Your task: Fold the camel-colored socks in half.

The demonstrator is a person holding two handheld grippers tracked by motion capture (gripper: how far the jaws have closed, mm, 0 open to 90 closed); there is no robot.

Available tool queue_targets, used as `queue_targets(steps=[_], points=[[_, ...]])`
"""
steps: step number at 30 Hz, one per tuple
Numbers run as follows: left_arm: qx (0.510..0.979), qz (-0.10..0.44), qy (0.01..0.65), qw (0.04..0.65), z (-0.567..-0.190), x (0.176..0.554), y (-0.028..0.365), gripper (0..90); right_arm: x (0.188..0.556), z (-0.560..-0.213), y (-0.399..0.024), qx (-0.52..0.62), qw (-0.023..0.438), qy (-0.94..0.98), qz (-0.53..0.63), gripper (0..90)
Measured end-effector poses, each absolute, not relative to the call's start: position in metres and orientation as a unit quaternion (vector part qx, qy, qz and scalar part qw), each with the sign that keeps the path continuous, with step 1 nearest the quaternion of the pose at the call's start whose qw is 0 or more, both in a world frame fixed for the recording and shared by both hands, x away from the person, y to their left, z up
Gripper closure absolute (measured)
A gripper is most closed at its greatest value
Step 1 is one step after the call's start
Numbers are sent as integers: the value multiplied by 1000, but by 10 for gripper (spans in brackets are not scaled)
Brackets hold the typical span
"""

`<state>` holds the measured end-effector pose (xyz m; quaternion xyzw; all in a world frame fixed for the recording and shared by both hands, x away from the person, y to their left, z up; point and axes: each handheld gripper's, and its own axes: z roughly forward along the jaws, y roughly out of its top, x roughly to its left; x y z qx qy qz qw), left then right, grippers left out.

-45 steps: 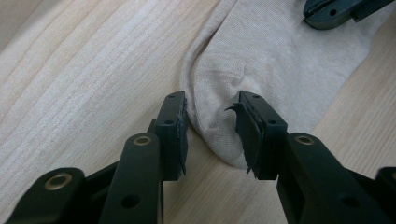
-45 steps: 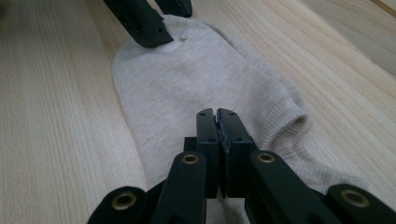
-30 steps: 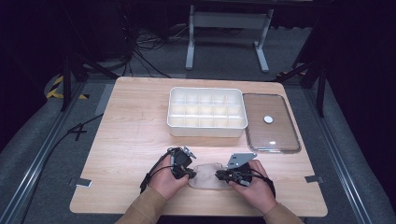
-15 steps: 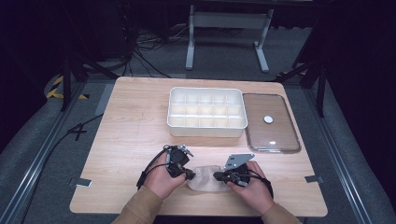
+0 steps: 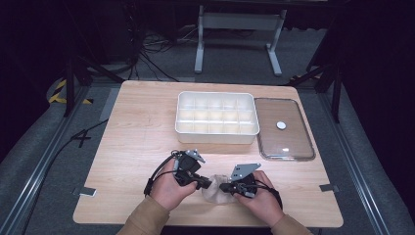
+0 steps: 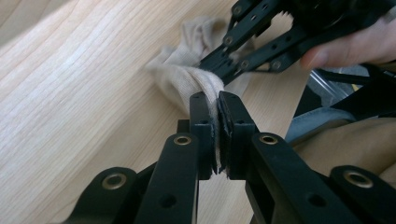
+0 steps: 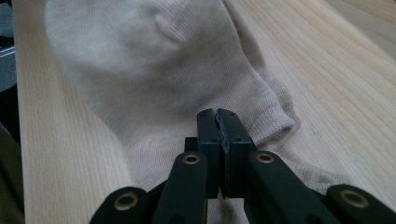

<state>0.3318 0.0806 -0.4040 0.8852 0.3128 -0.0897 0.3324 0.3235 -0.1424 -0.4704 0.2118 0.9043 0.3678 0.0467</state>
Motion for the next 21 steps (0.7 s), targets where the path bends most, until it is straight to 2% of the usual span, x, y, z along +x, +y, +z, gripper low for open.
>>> queue_targets(steps=[11,18,21], points=[[884,-85,300,349,-404,331,76,853,313,-471,-125,198,50,903,378,851],[885,-84,313,335,-401,331,84,854,316,-455,-147,230,52,895,378,845],[885,-86,316,332,-400,333,84,853,321,-444,-169,265,41,896,354,848]])
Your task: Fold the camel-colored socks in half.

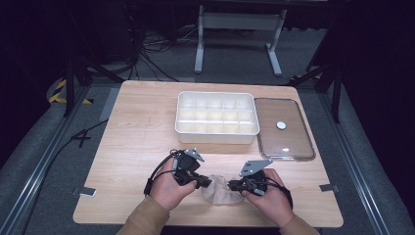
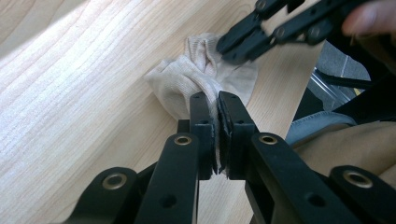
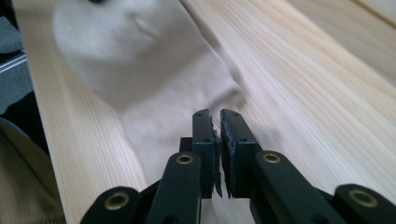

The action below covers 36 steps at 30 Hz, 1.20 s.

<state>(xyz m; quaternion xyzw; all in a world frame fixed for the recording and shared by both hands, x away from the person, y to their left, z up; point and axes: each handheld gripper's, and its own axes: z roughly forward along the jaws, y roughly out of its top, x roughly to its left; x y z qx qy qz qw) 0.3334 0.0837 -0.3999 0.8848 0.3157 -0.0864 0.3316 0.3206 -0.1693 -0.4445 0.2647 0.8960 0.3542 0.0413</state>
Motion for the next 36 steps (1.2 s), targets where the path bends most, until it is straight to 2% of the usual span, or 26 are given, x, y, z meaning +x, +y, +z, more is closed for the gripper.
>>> queue_targets(steps=[5,11,24,36], points=[[884,-85,321,327,-398,338,83,853,323,-441,-186,294,32,894,336,887],[887,-91,316,325,-397,341,77,853,320,-452,-185,293,17,903,314,891],[888,-88,276,357,-400,345,47,851,320,-463,-182,284,28,901,328,894],[900,-96,257,339,-414,344,23,851,316,-468,-177,266,31,896,354,895]])
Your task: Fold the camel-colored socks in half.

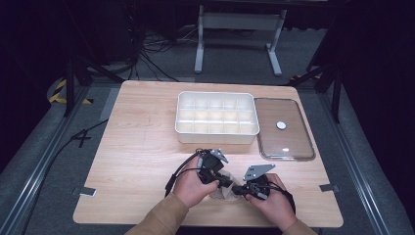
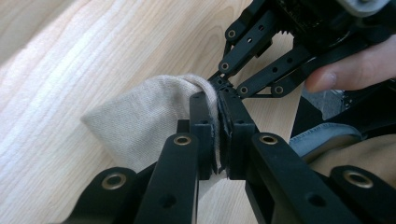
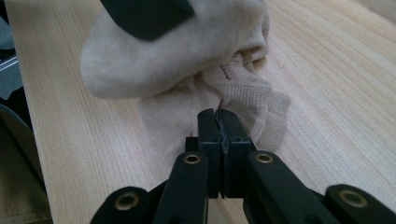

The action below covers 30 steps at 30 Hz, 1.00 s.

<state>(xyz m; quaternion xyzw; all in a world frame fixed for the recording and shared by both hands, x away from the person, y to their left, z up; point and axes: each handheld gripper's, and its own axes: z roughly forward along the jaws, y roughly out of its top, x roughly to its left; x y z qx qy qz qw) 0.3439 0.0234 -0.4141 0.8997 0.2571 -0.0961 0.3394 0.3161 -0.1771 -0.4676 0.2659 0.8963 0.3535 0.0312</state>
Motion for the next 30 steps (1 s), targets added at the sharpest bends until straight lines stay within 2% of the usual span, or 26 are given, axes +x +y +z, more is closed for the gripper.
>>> queue_targets(steps=[18,25,30], points=[[897,-103,263,341,-432,346,15,851,322,-472,-181,234,38,896,376,892],[897,-89,268,340,-436,347,14,845,324,-472,-181,228,46,897,376,890],[889,-94,275,353,-435,349,19,727,324,-470,-183,234,46,896,375,806]])
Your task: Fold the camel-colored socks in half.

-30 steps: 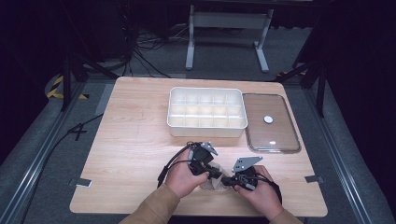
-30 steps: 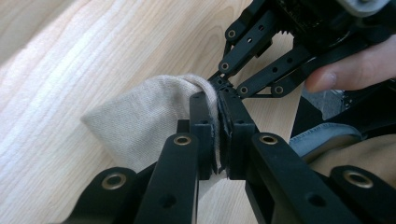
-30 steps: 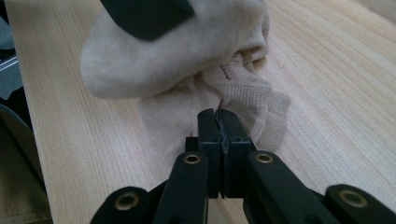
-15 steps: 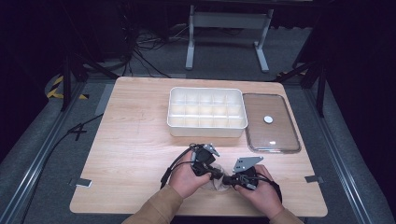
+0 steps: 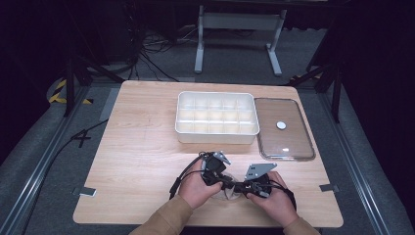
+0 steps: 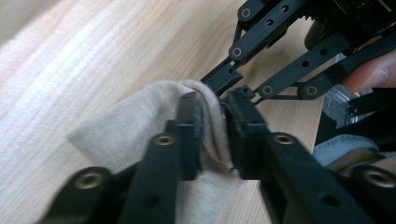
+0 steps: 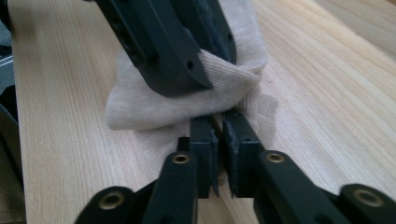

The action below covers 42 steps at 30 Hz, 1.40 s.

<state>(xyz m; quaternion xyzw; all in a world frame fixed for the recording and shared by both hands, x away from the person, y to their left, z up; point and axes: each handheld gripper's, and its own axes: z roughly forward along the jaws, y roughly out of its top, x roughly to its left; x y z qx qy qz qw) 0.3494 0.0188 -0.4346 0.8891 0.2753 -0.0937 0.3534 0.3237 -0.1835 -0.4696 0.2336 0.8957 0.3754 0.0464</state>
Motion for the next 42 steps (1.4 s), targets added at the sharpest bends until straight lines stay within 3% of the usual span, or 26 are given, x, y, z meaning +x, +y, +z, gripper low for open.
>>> queue_targets(steps=[4,8,14,19,28,35,42], points=[[888,-86,267,365,-429,350,27,630,322,-464,-187,226,57,899,370,774],[883,-75,261,383,-419,350,42,622,319,-446,-199,228,78,897,371,769],[895,-61,263,356,-417,353,69,713,317,-427,-206,238,90,882,397,781],[910,-63,254,320,-427,352,69,806,307,-419,-185,216,79,874,429,791],[915,-65,248,312,-430,346,68,823,307,-433,-149,203,72,885,412,820],[915,-62,234,323,-426,344,61,799,310,-442,-161,225,74,893,384,839],[917,-60,221,327,-430,348,51,851,306,-444,-171,233,74,898,367,846]])
